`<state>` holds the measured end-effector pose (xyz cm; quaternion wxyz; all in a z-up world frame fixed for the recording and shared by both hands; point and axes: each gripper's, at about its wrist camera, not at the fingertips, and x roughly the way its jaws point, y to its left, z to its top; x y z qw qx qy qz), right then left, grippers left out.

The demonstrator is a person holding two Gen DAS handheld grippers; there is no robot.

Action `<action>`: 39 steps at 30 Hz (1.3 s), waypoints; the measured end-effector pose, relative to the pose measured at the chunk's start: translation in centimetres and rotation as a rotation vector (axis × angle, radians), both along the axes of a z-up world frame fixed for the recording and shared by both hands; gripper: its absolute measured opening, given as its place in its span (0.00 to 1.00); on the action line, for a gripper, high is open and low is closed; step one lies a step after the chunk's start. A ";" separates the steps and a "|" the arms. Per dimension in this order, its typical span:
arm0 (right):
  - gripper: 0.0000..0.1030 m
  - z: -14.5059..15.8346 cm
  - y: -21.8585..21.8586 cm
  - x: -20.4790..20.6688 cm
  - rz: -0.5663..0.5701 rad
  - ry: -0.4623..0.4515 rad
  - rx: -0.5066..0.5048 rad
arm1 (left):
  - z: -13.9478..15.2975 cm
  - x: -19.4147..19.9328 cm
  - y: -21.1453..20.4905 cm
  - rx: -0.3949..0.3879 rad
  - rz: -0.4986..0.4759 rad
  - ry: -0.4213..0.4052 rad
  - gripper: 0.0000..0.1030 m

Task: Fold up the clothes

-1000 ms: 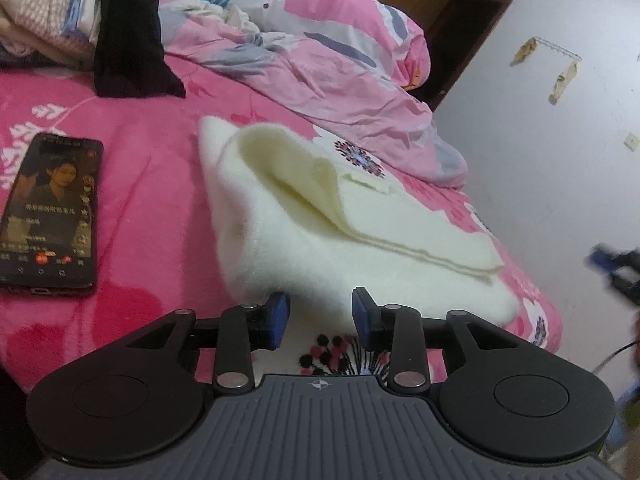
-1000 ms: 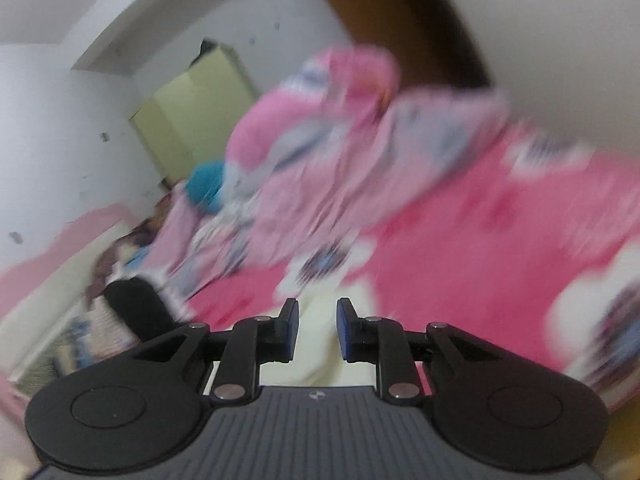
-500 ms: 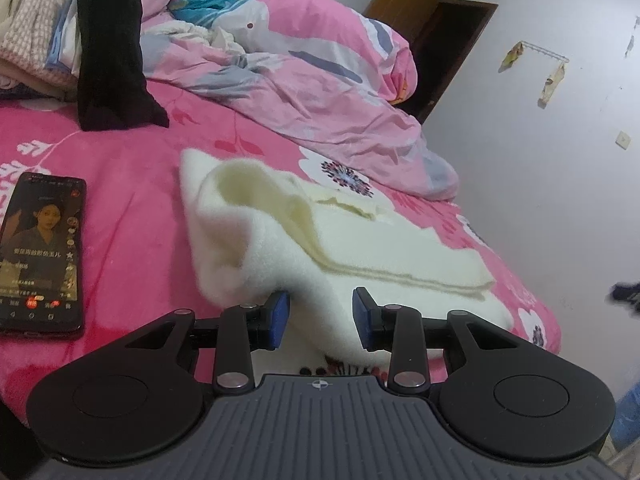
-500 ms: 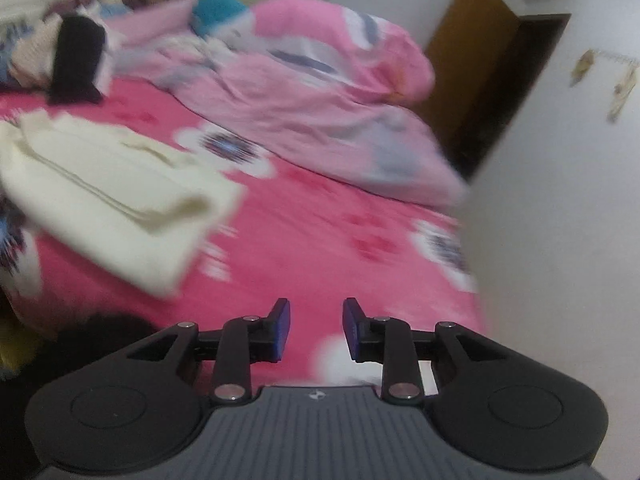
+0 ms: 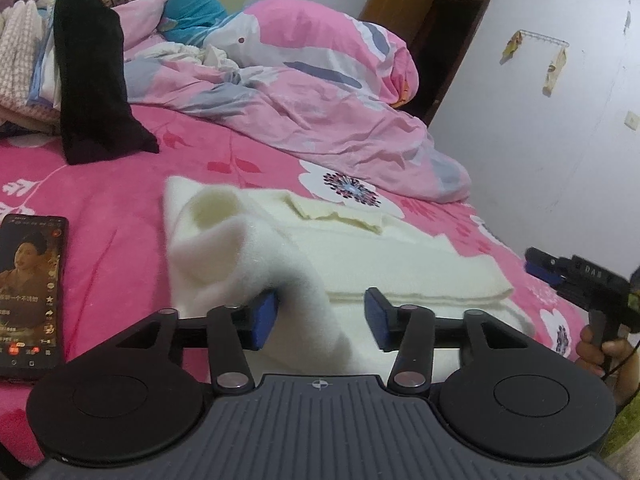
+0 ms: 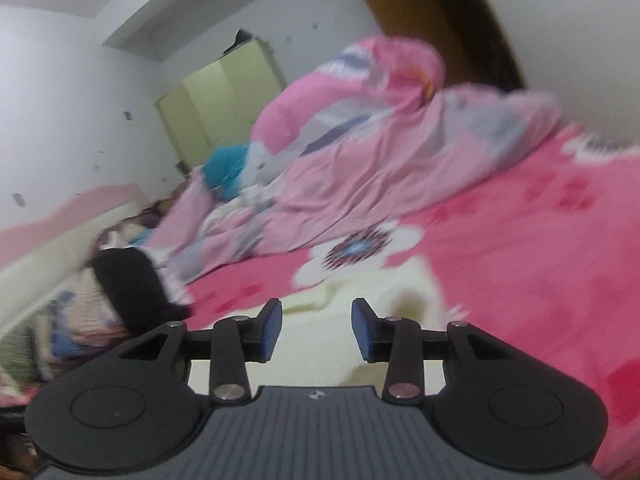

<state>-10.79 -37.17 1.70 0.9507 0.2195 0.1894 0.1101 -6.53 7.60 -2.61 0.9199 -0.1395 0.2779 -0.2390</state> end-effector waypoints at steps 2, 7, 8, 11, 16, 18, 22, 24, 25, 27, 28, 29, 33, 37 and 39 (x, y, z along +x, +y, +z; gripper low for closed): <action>0.40 -0.1 0.1 0.5 0.023 0.046 0.018 | 0.1 -0.2 0.0 0.004 -0.007 -0.003 0.54; 0.41 -0.8 -0.5 0.8 0.062 0.166 0.118 | 0.1 0.2 0.4 0.000 -0.029 0.005 0.55; 0.41 -1.0 -0.4 0.6 0.062 0.188 0.136 | 0.1 0.3 0.4 -0.002 -0.033 0.009 0.54; 0.41 -1.2 -0.6 0.2 0.039 0.230 0.152 | 0.3 0.7 0.7 -0.007 -0.049 0.027 0.54; 0.41 -1.9 -1.6 0.7 0.005 0.260 0.177 | 0.2 0.0 2.1 0.015 -0.075 0.084 0.54; 0.41 -2.3 -1.8 1.1 0.002 0.271 0.195 | 0.1 -0.5 3.0 0.009 -0.067 0.115 0.54; 0.41 -2.6 -2.0 1.2 0.013 0.274 0.212 | 0.0 -2.1 5.0 -0.001 -0.014 0.154 0.55; 0.41 -2.6 -1.8 1.1 0.019 0.272 0.214 | -0.3 -2.5 5.9 0.001 0.035 0.163 0.56; 0.41 -2.5 -1.8 1.1 0.022 0.270 0.212 | -0.5 -2.6 6.4 -0.017 0.054 0.176 0.56; 0.41 -2.2 -1.6 0.8 0.025 0.266 0.205 | -1.4 -2.1 7.4 -0.105 0.073 0.229 0.57; 0.41 -2.1 -1.5 0.7 0.027 0.264 0.201 | -1.9 -1.7 7.7 -0.160 0.071 0.256 0.59; 0.41 -2.0 -1.5 0.5 0.024 0.264 0.201 | -2.5 -1.3 7.9 -0.217 0.068 0.282 0.65; 0.41 -1.5 -1.3 -0.5 0.014 0.263 0.199 | -4.1 0.3 7.9 -0.296 0.120 0.327 0.70; 0.41 -1.2 -1.1 -1.5 -0.004 0.270 0.164 | -4.5 1.3 7.4 -0.126 0.209 0.375 0.56; 0.41 -1.0 -1.0 -2.0 -0.018 0.276 0.134 | -4.3 0.9 7.2 -0.074 0.212 0.369 0.56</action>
